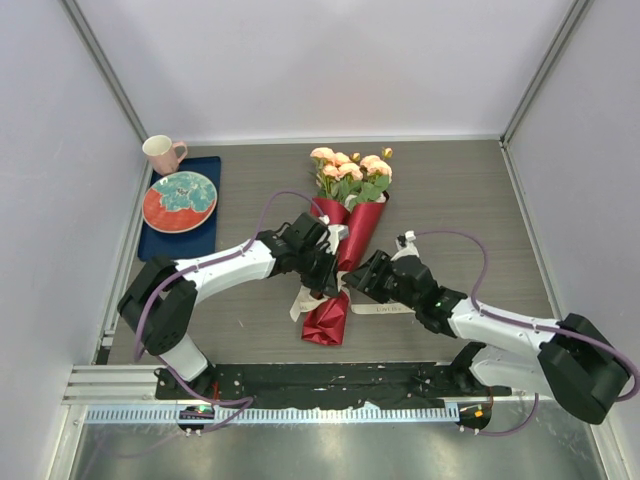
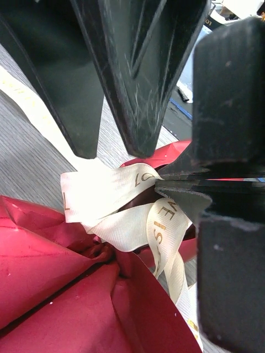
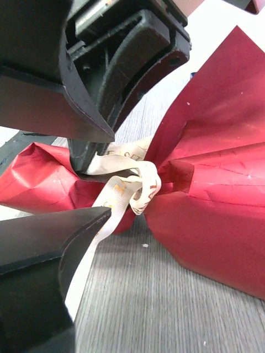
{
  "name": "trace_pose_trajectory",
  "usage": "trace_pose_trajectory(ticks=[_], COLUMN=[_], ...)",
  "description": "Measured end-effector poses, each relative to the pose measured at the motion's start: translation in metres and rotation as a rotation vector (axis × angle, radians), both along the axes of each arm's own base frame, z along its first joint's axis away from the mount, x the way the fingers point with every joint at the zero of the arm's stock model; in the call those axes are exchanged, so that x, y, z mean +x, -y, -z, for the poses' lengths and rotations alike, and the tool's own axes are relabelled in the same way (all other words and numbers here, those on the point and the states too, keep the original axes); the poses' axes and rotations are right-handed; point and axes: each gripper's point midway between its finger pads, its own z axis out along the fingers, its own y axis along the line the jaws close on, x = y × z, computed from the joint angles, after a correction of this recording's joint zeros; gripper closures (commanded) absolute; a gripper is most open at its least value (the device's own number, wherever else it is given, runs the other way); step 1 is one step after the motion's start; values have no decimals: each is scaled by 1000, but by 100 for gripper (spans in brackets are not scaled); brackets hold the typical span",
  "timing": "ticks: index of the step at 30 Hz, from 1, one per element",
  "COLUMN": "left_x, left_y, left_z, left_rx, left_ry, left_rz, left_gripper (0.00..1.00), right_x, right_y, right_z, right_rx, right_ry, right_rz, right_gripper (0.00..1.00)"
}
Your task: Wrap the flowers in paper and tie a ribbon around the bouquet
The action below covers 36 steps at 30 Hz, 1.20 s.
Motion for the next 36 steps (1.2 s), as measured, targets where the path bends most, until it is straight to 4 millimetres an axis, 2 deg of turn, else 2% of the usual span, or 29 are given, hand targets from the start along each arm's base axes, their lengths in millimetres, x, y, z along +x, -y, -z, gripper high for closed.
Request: trace_pose_trajectory(ticks=[4,5,8,9,10,12,15,20,23,25,27,34,36], left_x=[-1,-1,-1,-1,-1,-1,1,18,35,43,47,45,44], left_y=[0,0,0,0,-1,-3,-8,-8,-1,5,6,-8,-10], left_z=[0,0,0,0,0,1,-3,-29,-48,-54,-52,-16,-10], left_rx=[-1,-1,-1,1,3,11,25,30,18,14,26,155,171], left_ry=[-2,-2,-2,-3,-2,-4,1,54,100,118,120,67,60], left_rz=[3,3,5,4,5,0,-19,-64,-86,-93,-98,-101,-92], left_gripper=[99,98,86,75,70,61,54,59,60,60,60,61,66], right_x=[3,4,4,3,2,1,0,-2,-2,-3,-3,-6,-6], right_y=[-9,-12,-18,-19,-20,-21,-21,-19,-19,-19,-18,-16,-15], right_z=[7,10,20,23,24,24,24,26,24,23,23,23,25], right_rx=[-19,-23,-32,-31,-32,-23,-11,-8,0,4,7,15,15], right_ry=[-31,-39,-62,-69,-75,-80,-76,-78,-76,-77,-78,-79,-84], right_rz=[-28,-33,-57,-65,-70,-74,-76,-73,-71,-69,-67,-64,-61], right_gripper=[48,61,93,97,99,99,99,100,100,100,100,100,100])
